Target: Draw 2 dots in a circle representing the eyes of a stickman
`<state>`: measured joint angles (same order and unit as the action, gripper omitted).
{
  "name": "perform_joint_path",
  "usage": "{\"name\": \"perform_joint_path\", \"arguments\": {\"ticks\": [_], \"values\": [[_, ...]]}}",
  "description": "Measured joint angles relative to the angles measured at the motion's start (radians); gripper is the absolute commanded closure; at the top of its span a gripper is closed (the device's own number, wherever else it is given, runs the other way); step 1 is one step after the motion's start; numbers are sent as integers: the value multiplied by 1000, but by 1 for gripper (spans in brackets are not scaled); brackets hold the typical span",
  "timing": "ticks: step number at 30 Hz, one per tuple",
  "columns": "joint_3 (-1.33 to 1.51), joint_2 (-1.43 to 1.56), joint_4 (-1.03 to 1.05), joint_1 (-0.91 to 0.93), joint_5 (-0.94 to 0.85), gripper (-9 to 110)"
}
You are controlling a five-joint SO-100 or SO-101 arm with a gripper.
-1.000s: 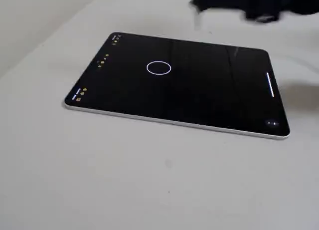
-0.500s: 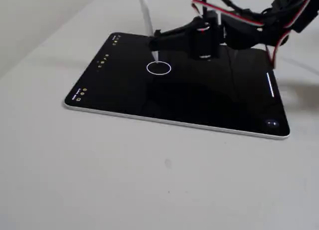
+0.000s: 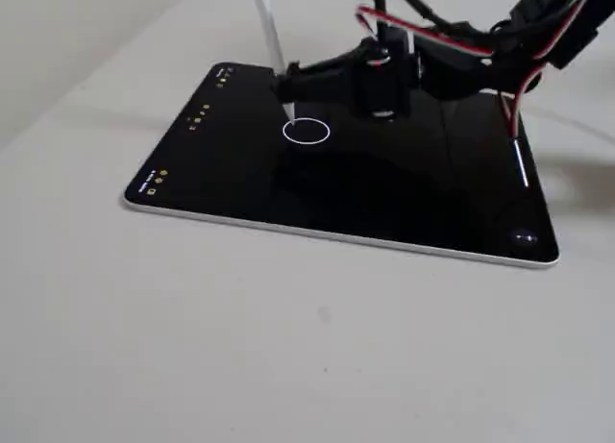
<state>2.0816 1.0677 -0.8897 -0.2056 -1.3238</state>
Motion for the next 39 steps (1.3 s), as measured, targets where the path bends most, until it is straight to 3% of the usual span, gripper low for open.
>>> {"name": "perform_joint_path", "arguments": {"ticks": [39], "values": [[23, 0, 14, 0, -26, 101]]}}
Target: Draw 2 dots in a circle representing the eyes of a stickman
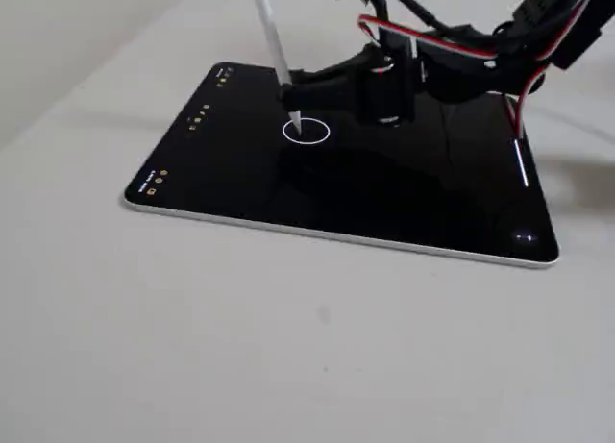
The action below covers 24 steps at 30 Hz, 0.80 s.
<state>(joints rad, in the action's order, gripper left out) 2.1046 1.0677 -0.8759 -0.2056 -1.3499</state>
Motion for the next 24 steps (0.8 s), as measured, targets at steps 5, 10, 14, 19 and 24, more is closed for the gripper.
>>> {"name": "perform_joint_path", "arguments": {"ticks": [5, 10, 14, 19, 24], "values": [[0, 0, 0, -3, 0, 101], [0, 0, 0, -3, -6, 101], [8, 0, 0, -6, -9, 101], [9, 0, 0, -12, -14, 101], [11, 0, -12, -12, -14, 101]]}}
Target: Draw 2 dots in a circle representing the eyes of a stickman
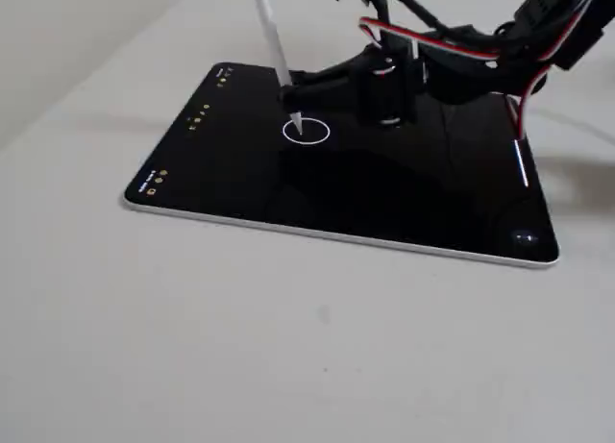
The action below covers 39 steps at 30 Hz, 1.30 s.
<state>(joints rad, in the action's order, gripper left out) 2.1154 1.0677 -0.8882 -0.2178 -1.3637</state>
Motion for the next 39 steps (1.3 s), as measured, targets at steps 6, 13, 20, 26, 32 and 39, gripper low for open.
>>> {"name": "perform_joint_path", "arguments": {"ticks": [6, 13, 20, 26, 32, 39], "values": [[3, 0, -11, 3, 14, 101], [9, 63, 32, 31, 91, 101], [9, 97, 81, 46, 100, 101], [9, 97, 84, 46, 91, 101], [9, 97, 84, 46, 80, 101], [9, 75, 84, 46, 60, 101]]}}
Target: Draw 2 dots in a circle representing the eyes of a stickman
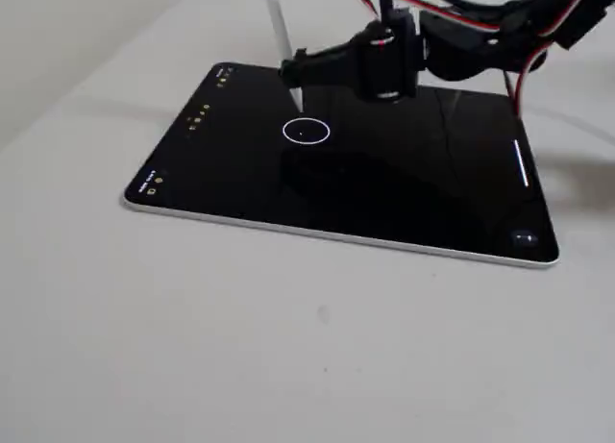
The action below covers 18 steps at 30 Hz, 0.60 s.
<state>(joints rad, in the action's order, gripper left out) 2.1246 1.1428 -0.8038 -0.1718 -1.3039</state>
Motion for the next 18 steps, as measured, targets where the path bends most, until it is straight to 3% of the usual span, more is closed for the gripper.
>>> {"name": "perform_joint_path", "arguments": {"ticks": [18], "values": [[-2, -25, 2, 0, -15, 101]]}}
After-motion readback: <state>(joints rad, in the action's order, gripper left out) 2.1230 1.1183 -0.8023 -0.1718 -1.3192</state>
